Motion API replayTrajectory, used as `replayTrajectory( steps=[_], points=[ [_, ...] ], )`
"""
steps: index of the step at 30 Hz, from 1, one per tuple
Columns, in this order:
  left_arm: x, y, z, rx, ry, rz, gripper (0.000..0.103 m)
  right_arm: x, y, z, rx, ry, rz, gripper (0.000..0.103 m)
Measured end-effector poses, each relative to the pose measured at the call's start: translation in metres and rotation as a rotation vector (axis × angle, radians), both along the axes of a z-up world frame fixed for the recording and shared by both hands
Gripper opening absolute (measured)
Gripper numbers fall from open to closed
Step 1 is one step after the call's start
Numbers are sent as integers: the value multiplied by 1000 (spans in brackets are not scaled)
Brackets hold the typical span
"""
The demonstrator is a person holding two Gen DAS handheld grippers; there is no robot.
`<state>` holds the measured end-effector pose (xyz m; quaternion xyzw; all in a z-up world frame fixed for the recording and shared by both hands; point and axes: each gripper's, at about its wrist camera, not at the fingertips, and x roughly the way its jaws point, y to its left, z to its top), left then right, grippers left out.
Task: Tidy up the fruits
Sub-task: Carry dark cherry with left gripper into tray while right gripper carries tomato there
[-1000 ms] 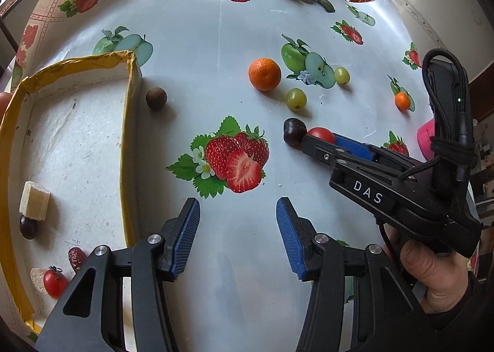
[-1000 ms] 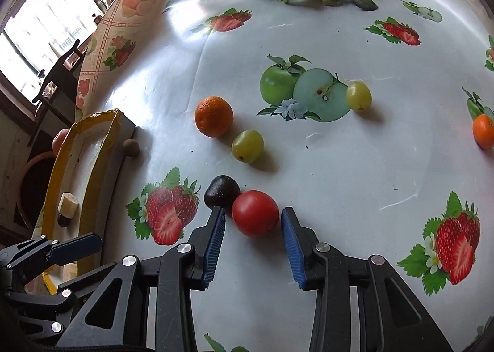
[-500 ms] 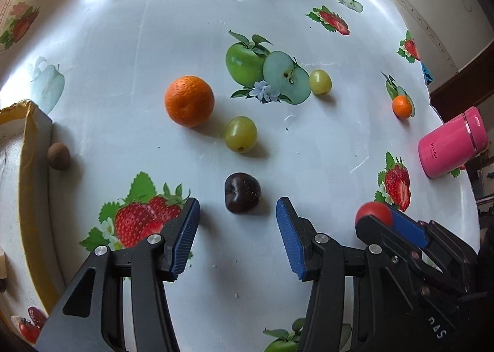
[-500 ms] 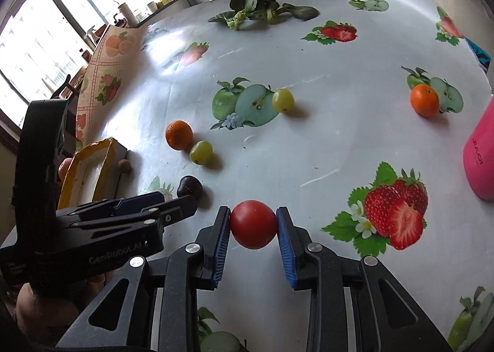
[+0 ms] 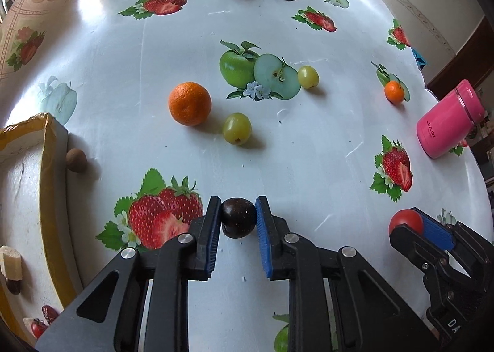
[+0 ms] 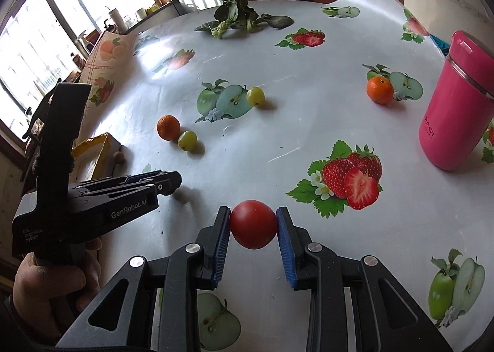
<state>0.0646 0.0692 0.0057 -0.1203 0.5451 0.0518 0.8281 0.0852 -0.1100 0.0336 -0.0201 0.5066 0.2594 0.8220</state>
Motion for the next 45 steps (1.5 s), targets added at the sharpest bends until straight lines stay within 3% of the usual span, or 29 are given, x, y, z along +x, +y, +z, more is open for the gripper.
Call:
replayTrajectory(
  steps=[13, 26, 45],
  points=[
    [-87, 31, 44, -94, -84, 110, 20, -41, 4, 24, 10, -27, 39, 31],
    [-153, 61, 62, -55, -102, 192, 20, -87, 40, 39, 28, -33, 146, 30],
    [-194, 103, 75, -7, -118, 279, 20, -129, 101, 48, 27, -37, 286, 30]
  ],
)
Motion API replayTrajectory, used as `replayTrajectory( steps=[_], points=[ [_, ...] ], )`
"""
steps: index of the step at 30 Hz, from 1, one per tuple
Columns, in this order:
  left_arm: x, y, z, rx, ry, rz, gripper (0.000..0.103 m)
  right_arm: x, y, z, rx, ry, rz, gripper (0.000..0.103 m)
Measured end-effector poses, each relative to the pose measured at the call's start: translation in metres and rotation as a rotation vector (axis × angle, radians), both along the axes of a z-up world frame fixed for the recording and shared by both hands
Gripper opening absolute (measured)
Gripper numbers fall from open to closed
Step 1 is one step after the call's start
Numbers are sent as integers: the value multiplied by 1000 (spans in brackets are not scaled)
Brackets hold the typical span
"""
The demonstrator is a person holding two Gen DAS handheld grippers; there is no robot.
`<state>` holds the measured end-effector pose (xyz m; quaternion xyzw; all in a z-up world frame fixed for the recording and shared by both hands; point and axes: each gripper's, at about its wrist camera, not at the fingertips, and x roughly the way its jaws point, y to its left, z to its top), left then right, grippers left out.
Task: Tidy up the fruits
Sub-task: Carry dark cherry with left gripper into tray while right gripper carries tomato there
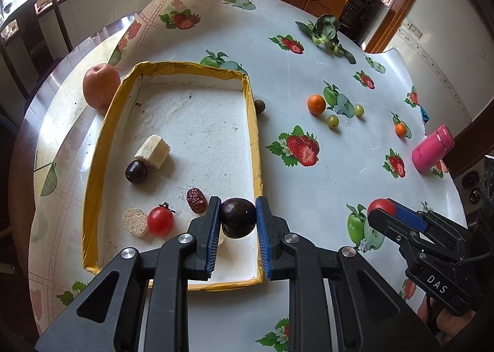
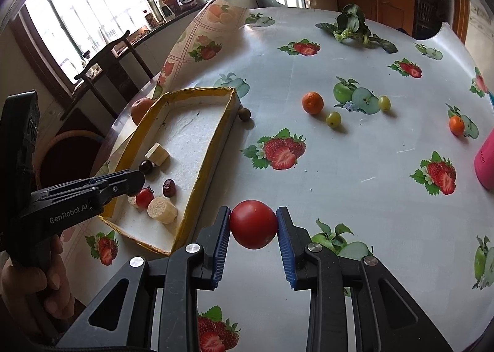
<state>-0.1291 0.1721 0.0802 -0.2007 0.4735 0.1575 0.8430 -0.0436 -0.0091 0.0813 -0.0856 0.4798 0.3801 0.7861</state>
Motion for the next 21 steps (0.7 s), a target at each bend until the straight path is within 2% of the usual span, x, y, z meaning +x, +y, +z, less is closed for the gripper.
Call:
replayTrajectory(
  steps=[21],
  points=[
    [-2, 41, -15, -13, 29, 71, 20, 0, 64, -6, 11, 23, 96, 30]
  ],
)
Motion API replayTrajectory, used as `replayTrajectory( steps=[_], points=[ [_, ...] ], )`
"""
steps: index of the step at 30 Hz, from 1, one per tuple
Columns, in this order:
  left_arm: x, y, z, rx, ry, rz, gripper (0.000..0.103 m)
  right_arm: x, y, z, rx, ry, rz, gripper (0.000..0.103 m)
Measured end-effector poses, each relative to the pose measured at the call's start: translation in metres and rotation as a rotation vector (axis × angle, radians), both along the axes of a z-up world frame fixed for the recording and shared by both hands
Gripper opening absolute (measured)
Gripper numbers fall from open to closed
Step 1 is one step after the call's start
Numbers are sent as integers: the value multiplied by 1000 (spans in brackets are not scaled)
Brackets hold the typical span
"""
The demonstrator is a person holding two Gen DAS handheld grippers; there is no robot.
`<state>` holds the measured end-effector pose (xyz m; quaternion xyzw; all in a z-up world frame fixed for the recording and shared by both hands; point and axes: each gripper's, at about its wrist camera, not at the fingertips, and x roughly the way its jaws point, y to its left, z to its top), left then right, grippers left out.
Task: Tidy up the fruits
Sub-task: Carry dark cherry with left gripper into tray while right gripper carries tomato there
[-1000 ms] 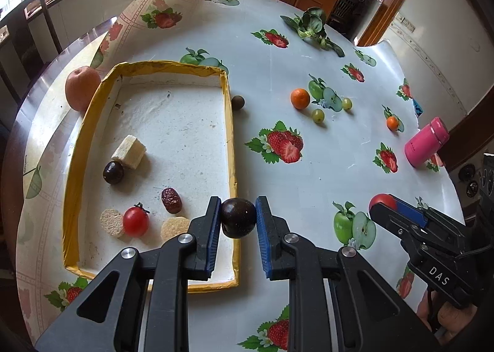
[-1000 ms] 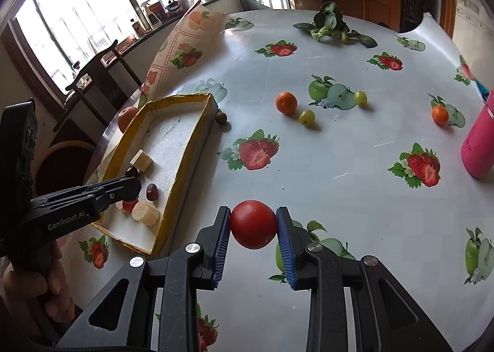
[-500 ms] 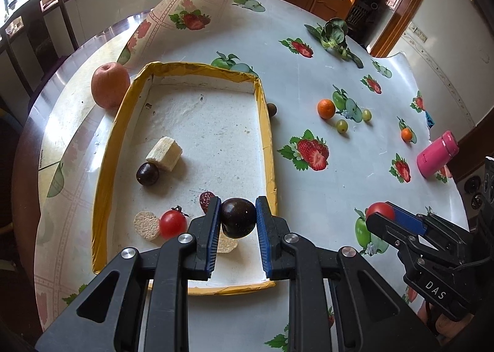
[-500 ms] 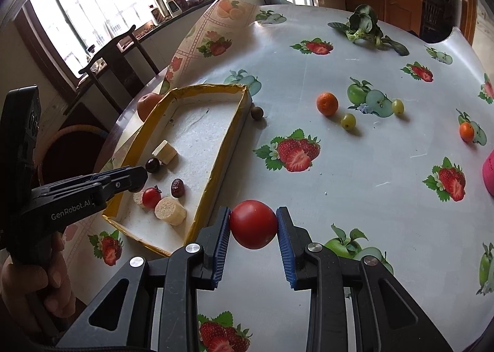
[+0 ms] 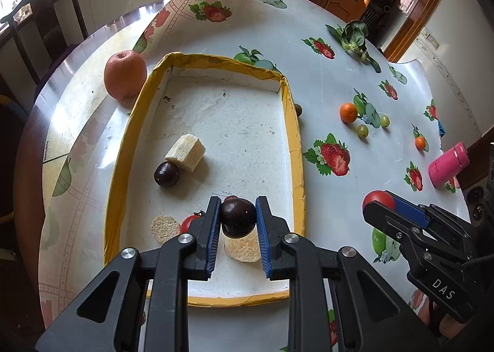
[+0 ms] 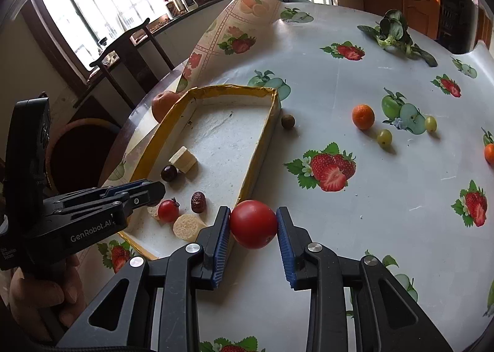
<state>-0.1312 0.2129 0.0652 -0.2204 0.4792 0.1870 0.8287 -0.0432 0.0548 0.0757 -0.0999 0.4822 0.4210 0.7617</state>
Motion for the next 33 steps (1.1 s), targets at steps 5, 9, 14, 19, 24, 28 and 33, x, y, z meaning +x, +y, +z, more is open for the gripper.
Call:
replayTrajectory(
  steps=[5, 9, 14, 19, 24, 28, 33],
  points=[
    [13, 21, 7, 13, -15, 15, 20, 8, 20, -1, 15, 9, 14, 30],
    [31, 43, 12, 27, -29, 29, 20, 13, 41, -1, 29, 19, 29, 30],
    [57, 66, 7, 25, -24, 45, 20, 18, 70, -8, 28, 23, 66, 30],
    [75, 83, -11, 3, -3, 71, 20, 27, 94, -23, 18, 57, 74, 30],
    [89, 95, -37, -38, 39, 91, 20, 25, 113, -46, -21, 88, 110, 30],
    [95, 97, -53, -69, 60, 91, 20, 20, 125, -65, -56, 105, 139, 30],
    [96, 98, -70, -87, 102, 85, 20, 16, 134, -79, -94, 95, 163, 31]
  ],
)
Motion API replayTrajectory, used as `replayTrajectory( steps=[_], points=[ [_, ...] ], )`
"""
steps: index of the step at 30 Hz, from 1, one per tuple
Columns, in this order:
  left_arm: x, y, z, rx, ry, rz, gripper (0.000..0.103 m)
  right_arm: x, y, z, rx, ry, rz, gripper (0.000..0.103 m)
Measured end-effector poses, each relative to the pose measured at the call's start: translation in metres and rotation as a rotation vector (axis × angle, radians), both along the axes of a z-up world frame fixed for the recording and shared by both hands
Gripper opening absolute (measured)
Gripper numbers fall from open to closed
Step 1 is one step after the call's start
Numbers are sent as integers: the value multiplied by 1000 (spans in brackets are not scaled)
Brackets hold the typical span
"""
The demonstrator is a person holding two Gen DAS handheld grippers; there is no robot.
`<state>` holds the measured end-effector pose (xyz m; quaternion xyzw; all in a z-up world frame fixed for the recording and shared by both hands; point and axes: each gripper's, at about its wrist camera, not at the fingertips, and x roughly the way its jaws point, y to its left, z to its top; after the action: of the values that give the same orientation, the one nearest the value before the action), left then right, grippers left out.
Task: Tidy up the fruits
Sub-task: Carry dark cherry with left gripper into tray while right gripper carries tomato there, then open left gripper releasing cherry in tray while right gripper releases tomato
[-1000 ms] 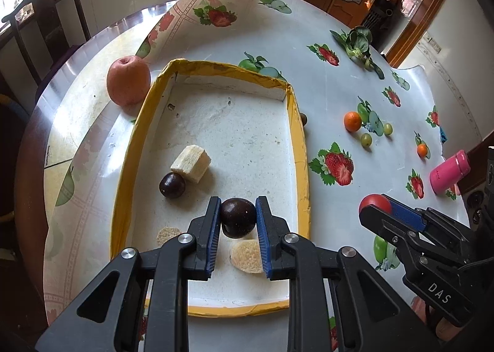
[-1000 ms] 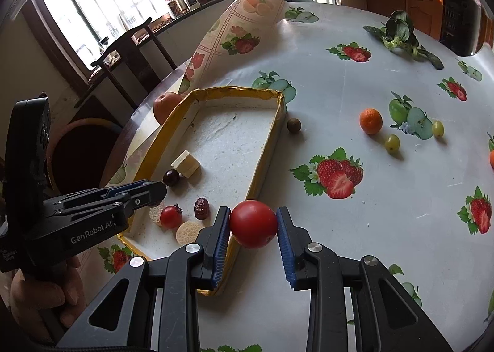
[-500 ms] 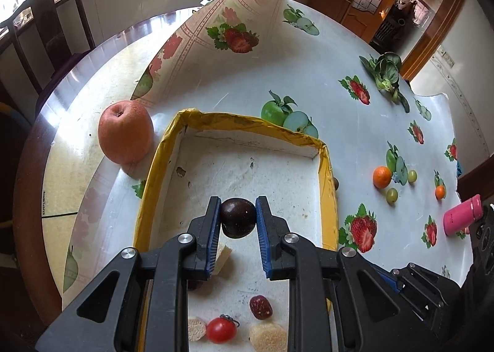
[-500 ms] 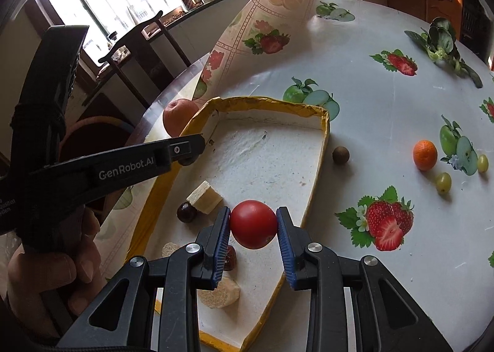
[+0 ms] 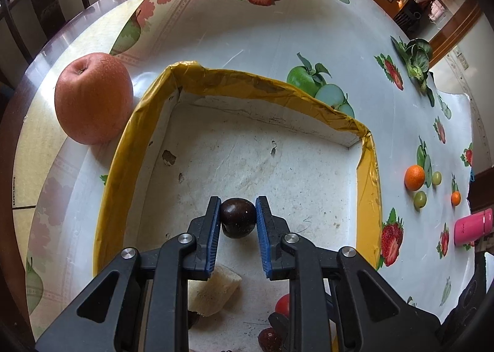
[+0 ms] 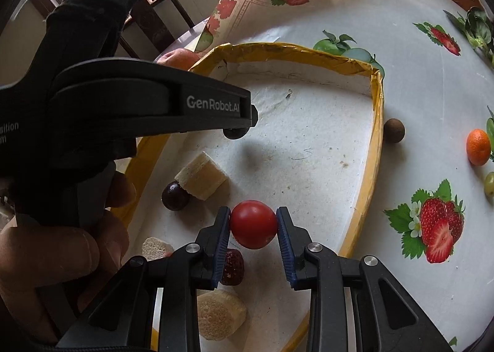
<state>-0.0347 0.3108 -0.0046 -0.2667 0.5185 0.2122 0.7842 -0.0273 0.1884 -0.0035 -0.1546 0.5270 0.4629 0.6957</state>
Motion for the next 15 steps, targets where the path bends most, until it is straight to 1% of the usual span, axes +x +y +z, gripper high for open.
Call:
replayTrajectory(
  steps=[1, 3, 5, 7, 9, 11, 13, 15],
  points=[
    [0, 0, -3, -6, 13, -2, 20, 0, 0, -3, -6, -1, 0, 31],
    [-1, 0, -5, -12, 8, 1, 21, 0, 1, -7, -19, -6, -3, 31],
    [-2, 0, -4, -5, 10, 5, 24, -2, 1, -6, -22, -22, 5, 32],
    [-4, -2, -1, 2, 10, 2, 24, -2, 1, -6, -26, -16, 8, 32],
    [-8, -4, 3, 12, 7, 2, 31, -1, -1, -4, -27, -8, -1, 32],
    [-14, -5, 10, 22, -1, 8, 53, 1, -5, 0, -25, -1, -15, 32],
    [-22, -6, 16, 28, -19, 21, 54, 2, -12, 6, -12, -1, -27, 35],
    [-27, -7, 20, 15, -30, 34, 54, 2, -19, 14, 7, -4, -44, 43]
  ],
)
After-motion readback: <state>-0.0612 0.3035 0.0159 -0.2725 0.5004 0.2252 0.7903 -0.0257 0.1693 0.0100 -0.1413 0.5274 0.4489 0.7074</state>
